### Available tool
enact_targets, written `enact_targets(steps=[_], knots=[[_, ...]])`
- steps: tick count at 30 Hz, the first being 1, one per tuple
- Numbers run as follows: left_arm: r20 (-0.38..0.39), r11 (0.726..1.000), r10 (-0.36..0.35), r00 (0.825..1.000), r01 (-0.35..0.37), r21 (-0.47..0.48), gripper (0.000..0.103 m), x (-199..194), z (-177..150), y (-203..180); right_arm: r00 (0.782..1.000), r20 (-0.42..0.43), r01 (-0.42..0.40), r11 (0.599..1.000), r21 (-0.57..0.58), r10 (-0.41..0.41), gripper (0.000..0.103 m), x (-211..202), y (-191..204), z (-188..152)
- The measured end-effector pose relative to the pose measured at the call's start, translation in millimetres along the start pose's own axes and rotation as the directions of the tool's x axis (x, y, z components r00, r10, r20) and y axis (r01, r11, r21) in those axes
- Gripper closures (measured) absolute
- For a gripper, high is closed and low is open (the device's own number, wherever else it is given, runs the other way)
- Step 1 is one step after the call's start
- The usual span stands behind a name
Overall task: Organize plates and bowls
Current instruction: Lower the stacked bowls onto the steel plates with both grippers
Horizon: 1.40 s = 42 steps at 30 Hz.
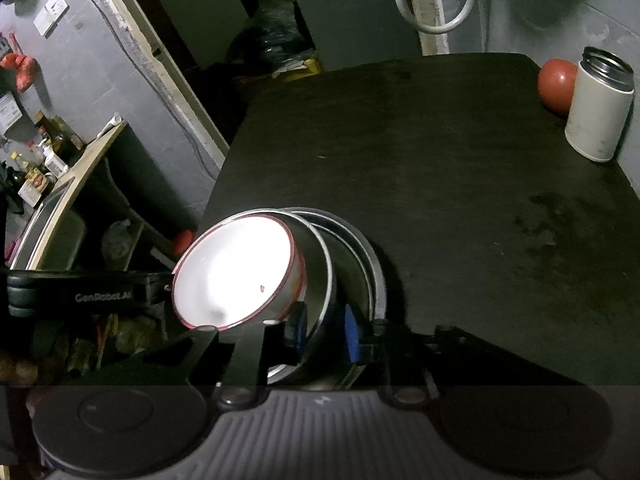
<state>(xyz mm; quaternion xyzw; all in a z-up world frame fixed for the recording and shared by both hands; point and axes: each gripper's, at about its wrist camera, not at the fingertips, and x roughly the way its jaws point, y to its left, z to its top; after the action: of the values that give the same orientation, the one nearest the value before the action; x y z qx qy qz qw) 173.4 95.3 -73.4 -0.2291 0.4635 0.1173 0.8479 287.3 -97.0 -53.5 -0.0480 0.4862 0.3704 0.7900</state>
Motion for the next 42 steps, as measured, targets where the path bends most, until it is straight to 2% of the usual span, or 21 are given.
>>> enact_targets(steps=[10,13,27,32,40,41,42], knots=[[0.000,1.000,0.002,1.000,-0.002,0.002,0.085,-0.5,-0.1,0.1,1.000,0.006,0.019,1.000,0.004,-0.020,0.071,0.3,-1.9,-1.5],[0.001,1.000,0.002,1.000,-0.002,0.002,0.085,-0.5,-0.2,0.1,0.999,0.008,0.051,0.999,-0.001,-0.051,0.058,-0.2,-1.1,-2.6],[0.003,1.000,0.009,1.000,-0.009,0.008,0.083,-2.1,-1.8,0.1,0.998,0.009,0.068,0.997,0.020,-0.069,0.050,0.9,-4.9,-3.7],[0.001,1.000,0.010,1.000,-0.010,0.005,0.082,-2.2,-2.0,-0.4,0.996,0.002,0.094,0.995,0.036,-0.094,0.039,1.5,-7.0,-4.1],[0.005,1.000,0.018,1.000,-0.018,0.013,0.079,-4.7,-3.3,-2.8,0.993,-0.002,0.121,0.992,0.047,-0.121,0.030,0.6,-9.2,-6.2],[0.009,1.000,0.022,1.000,-0.023,0.015,0.072,-5.4,-3.8,-3.4,0.992,-0.002,0.123,0.991,0.049,-0.123,0.029,0.4,-9.9,-6.5],[0.010,0.998,0.059,0.998,-0.059,0.019,0.054,-5.1,-4.0,-4.9,0.992,-0.002,0.124,0.991,0.053,-0.124,0.029,0.1,-10.2,-7.0]])
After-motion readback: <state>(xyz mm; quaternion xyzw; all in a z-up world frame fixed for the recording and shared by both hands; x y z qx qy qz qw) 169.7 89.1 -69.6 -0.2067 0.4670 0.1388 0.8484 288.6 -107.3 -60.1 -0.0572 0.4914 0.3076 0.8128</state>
